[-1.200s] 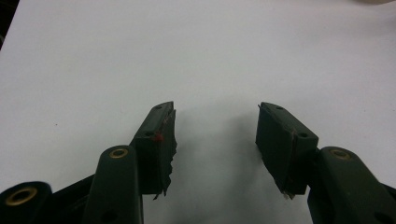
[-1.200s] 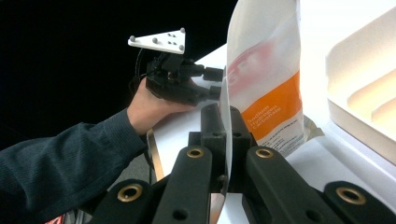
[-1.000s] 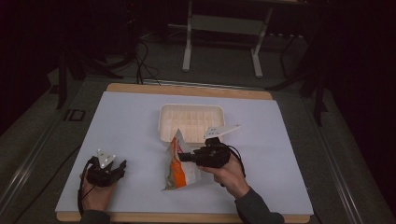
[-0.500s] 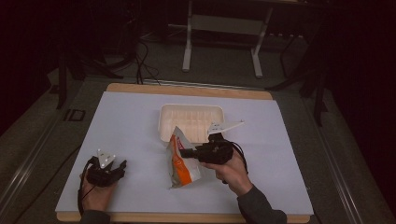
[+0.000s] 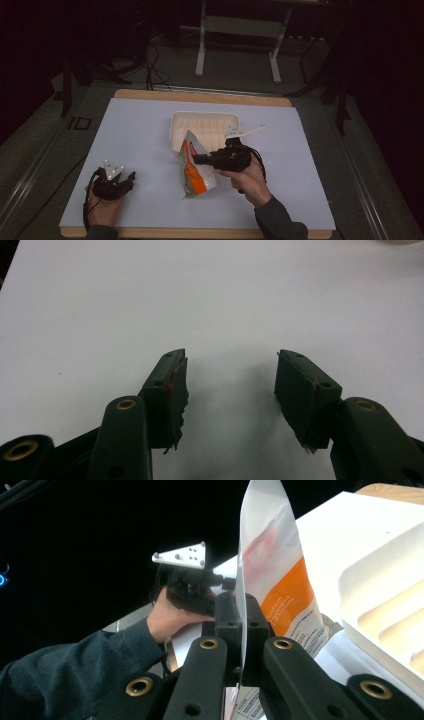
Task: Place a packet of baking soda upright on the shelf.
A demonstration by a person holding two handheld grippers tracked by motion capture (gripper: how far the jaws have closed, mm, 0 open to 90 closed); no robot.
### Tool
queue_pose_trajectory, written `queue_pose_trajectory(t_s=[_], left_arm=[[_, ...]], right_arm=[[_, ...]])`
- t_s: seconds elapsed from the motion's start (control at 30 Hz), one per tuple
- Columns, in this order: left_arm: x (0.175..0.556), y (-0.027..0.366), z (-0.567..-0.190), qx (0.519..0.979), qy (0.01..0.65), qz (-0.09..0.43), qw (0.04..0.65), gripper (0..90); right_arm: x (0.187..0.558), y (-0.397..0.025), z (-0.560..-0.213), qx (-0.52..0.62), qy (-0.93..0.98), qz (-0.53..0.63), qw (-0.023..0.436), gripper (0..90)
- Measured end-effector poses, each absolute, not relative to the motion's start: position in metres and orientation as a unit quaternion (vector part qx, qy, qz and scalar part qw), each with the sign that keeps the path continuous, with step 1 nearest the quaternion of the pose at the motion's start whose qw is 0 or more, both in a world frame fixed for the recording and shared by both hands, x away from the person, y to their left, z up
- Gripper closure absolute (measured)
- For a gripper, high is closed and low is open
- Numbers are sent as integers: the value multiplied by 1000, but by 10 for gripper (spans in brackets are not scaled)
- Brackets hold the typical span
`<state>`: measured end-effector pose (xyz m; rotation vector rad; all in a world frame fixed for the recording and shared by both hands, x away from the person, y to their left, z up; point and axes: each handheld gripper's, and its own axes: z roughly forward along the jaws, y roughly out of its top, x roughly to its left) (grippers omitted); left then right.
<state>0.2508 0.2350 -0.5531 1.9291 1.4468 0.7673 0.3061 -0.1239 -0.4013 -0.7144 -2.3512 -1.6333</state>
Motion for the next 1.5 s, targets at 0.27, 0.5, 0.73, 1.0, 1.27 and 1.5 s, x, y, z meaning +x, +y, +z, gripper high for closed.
queue_pose_trajectory(t_s=[0.27,0.5,0.73,1.0,1.27,1.5], left_arm=[[251,235,-553,727,545,290,301,464],[251,235,-553,726,546,290,302,460],[251,235,-553,726,546,290,302,460],[251,235,-553,726,546,289,301,460],[251,235,-553,726,546,289,302,459],[251,235,-553,726,546,289,301,459]], right_arm=[[310,-126,-394,-247,-786,-559,89,900],[315,-130,-381,-250,-778,-570,79,900],[319,-132,-368,-252,-775,-576,66,900],[326,-135,-354,-258,-769,-583,49,900],[334,-133,-351,-271,-769,-578,31,900],[344,-132,-350,-285,-766,-576,26,900]])
